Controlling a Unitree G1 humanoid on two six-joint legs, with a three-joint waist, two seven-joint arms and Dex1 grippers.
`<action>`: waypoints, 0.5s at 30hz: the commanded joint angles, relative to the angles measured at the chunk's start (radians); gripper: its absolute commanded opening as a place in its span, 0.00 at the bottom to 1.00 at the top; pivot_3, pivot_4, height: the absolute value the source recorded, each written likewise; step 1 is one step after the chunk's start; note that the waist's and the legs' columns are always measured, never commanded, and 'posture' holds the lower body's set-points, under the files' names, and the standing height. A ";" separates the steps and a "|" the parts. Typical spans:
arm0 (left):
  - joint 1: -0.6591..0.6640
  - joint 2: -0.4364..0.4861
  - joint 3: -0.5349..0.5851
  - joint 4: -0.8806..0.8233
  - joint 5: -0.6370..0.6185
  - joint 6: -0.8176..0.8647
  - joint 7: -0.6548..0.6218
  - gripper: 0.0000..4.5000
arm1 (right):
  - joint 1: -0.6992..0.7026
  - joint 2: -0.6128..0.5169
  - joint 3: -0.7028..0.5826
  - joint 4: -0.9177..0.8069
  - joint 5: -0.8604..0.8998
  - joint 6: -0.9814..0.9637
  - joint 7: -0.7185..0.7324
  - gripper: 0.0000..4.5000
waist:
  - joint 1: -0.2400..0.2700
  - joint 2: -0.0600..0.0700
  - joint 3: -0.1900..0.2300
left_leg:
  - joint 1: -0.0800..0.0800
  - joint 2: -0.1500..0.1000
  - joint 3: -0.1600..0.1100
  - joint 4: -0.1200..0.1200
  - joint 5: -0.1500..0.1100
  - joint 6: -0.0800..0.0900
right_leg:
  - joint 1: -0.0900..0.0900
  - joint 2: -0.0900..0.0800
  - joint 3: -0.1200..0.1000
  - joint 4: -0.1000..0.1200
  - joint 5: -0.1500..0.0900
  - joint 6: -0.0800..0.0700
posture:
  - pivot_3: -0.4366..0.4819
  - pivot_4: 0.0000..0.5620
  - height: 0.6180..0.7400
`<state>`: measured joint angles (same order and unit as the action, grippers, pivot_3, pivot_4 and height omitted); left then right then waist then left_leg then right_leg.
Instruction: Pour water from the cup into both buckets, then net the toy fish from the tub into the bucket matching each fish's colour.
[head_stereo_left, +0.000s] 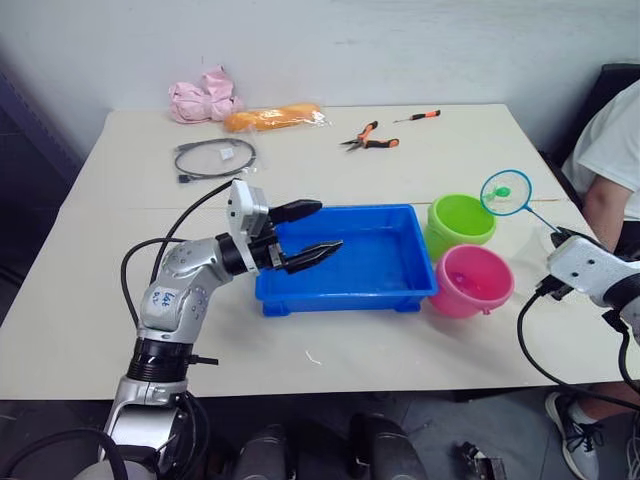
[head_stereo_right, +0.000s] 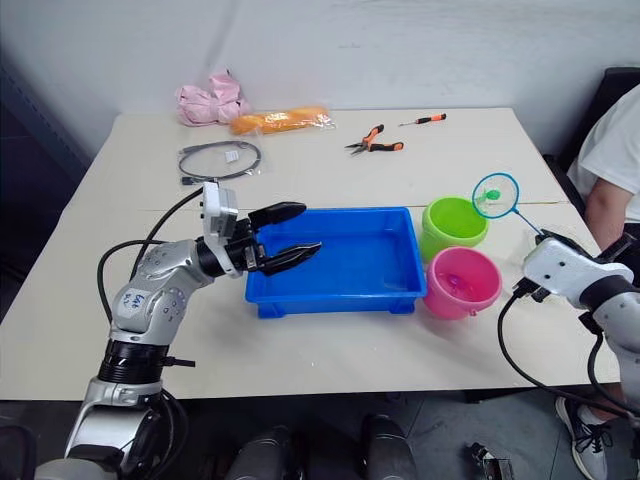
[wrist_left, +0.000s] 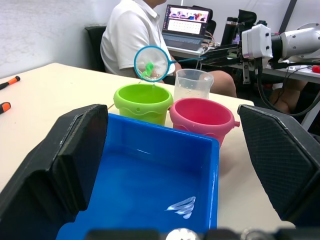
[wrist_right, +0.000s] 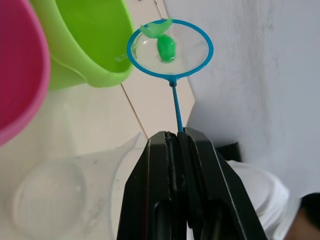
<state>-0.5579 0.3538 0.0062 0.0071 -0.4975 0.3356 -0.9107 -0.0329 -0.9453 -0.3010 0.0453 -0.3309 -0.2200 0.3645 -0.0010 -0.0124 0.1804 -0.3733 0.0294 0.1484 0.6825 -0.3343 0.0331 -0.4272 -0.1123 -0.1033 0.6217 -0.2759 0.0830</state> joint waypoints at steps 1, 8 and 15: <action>-0.016 -0.005 -0.002 -0.021 0.002 -0.023 -0.002 0.99 | -0.019 -0.057 0.036 0.051 -0.107 -0.096 -0.082 0.00 | 0.000 0.000 0.000 | 0.000 0.000 0.000 0.000 0.000 0.000 | 0.000 0.000 0.000 0.000 0.000 0.000 | 0.48 0.27 1.00; -0.007 -0.005 -0.006 -0.023 0.006 -0.039 -0.006 0.99 | -0.022 -0.123 0.087 0.137 -0.304 -0.184 -0.294 0.00 | 0.000 0.000 0.000 | 0.000 0.001 0.000 0.000 0.001 -0.001 | 0.000 0.000 0.001 0.000 0.000 0.000 | 0.48 0.27 1.00; 0.000 -0.001 -0.008 -0.016 0.006 -0.075 -0.037 0.99 | -0.033 -0.138 0.112 0.139 -0.438 -0.197 -0.475 0.00 | -0.001 0.000 0.000 | 0.000 0.001 0.000 0.000 0.001 -0.002 | 0.000 0.000 0.003 0.000 0.000 0.000 | 0.48 0.27 1.00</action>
<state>-0.5574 0.3511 -0.0030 0.0095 -0.4887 0.2829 -0.9342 -0.0517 -1.0674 -0.1896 0.1958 -0.7581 -0.4149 -0.0805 -0.0024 -0.0124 0.1803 -0.3732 0.0305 0.1481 0.6824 -0.3330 0.0311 -0.4271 -0.1120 -0.1004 0.6218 -0.2761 0.0828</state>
